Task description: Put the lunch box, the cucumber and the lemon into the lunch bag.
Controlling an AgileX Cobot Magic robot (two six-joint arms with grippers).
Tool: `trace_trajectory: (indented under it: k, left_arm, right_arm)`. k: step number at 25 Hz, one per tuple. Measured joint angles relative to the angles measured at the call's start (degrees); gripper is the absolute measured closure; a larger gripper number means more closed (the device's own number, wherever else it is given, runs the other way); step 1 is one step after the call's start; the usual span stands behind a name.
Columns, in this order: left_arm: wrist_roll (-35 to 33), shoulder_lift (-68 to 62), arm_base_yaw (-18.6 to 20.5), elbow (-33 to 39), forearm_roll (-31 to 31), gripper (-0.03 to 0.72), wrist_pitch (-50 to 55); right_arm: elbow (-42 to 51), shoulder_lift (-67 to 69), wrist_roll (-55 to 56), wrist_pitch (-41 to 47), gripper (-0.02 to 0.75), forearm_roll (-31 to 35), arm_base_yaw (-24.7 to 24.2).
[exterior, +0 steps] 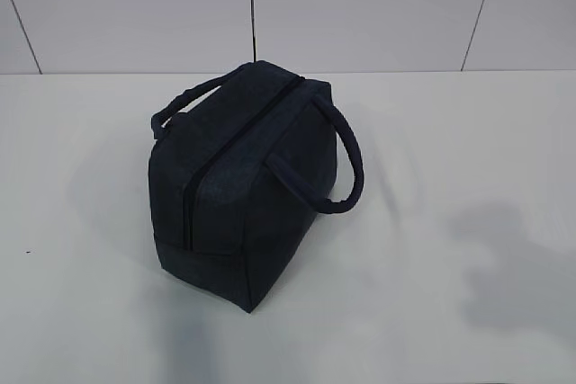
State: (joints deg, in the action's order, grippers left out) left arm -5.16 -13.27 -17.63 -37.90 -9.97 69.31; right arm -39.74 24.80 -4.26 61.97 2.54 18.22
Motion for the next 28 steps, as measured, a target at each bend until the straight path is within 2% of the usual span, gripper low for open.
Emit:
trace_trajectory:
  k: [6,12,21,28]
  left_arm:
    - [0.0,6.9,0.0,5.8,0.0,0.452,-1.1]
    - [0.0,11.9,0.0,7.8,0.0,0.452,-5.5]
    - [0.1,12.1,0.0,7.8,2.4,0.452,-5.9]
    - [0.1,12.1,0.0,7.8,2.5,0.452,-6.0]
  right_arm:
    - [9.4,-13.7,0.0,-2.5,0.228,0.0,0.0]
    - [10.3,-23.4,0.5,-2.8,0.228,-0.3,0.0]
    - [10.7,-25.7,1.6,3.4,0.228,-0.6,0.0]
    - [11.8,-25.7,2.9,3.5,0.228,-1.9,0.0]
